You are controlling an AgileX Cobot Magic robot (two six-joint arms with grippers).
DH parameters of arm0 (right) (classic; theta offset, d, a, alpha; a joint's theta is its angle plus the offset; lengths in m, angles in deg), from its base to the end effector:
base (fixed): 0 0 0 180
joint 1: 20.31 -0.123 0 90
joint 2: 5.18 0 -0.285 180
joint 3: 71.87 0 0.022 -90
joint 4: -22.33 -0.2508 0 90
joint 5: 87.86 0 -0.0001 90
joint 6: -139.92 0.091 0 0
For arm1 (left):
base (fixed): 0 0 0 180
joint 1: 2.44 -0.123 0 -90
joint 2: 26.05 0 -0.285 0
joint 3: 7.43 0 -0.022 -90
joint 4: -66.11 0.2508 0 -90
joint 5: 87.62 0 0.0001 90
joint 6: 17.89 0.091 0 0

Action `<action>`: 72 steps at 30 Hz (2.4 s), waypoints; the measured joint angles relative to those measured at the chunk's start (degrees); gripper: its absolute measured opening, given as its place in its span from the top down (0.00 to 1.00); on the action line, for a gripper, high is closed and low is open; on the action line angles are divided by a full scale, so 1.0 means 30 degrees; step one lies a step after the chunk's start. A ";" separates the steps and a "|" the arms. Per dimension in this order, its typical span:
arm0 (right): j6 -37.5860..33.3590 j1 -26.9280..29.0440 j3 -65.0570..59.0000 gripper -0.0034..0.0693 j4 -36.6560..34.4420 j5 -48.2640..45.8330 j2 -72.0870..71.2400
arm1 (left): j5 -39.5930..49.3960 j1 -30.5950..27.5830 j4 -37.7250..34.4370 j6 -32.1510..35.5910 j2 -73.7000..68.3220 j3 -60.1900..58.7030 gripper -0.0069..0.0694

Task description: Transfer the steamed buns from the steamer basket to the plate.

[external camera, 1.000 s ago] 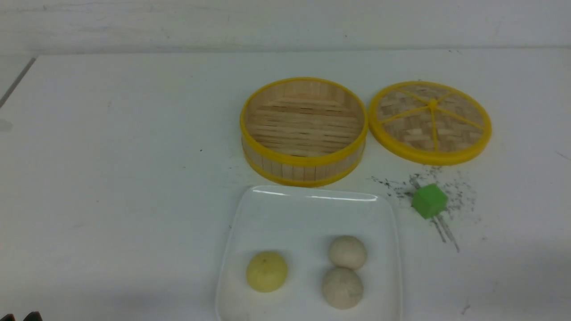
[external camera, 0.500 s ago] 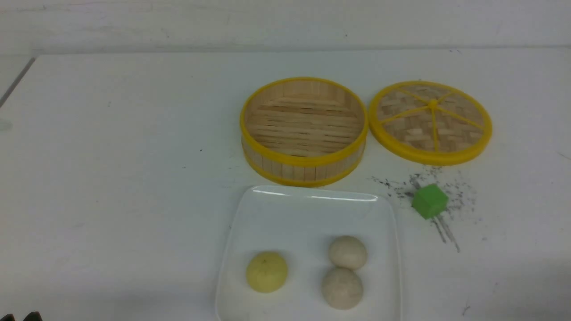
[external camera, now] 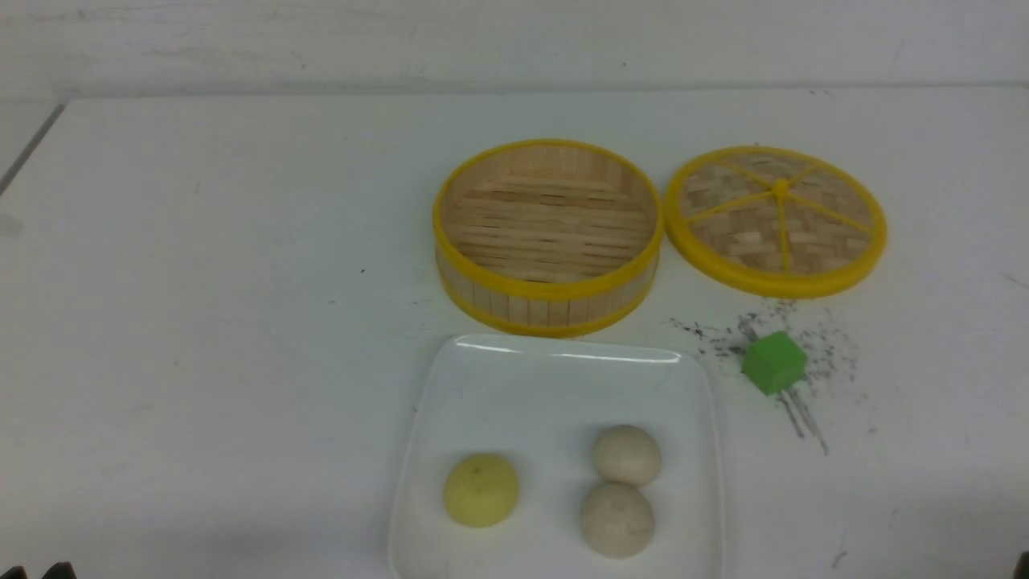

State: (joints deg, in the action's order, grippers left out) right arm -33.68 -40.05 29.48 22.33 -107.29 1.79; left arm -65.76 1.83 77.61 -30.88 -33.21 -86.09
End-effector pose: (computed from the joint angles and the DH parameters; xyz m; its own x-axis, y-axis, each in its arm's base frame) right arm 0.0502 0.0180 0.1749 -0.2805 0.0178 -0.9597 -0.3084 0.9451 0.1076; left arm 0.0527 0.0029 0.1717 -0.2961 -0.0180 -0.9550 -0.0083 0.9998 -0.0162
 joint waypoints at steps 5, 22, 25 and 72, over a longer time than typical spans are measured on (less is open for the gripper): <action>-0.3717 0.0000 0.0059 0.62 -0.1761 -0.1063 0.0000 | 0.0000 0.0000 0.0000 0.0000 0.0000 0.0000 0.59; -0.1599 0.0000 0.0162 0.62 0.1859 -0.1556 0.0000 | 0.0000 0.0000 0.0000 0.0000 0.0000 0.0000 0.59; -0.0858 0.0231 0.0180 0.62 0.2660 -0.1680 0.0000 | 0.0000 0.0000 0.0000 0.0000 0.0000 0.0000 0.59; 0.1388 0.7661 0.0162 0.62 0.0804 -0.1316 0.0000 | 0.0000 0.0000 0.0000 0.0000 0.0000 0.0000 0.59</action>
State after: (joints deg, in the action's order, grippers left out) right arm -29.51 -17.07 29.96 24.74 -111.24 1.79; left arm -65.76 1.83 77.61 -30.88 -33.21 -86.09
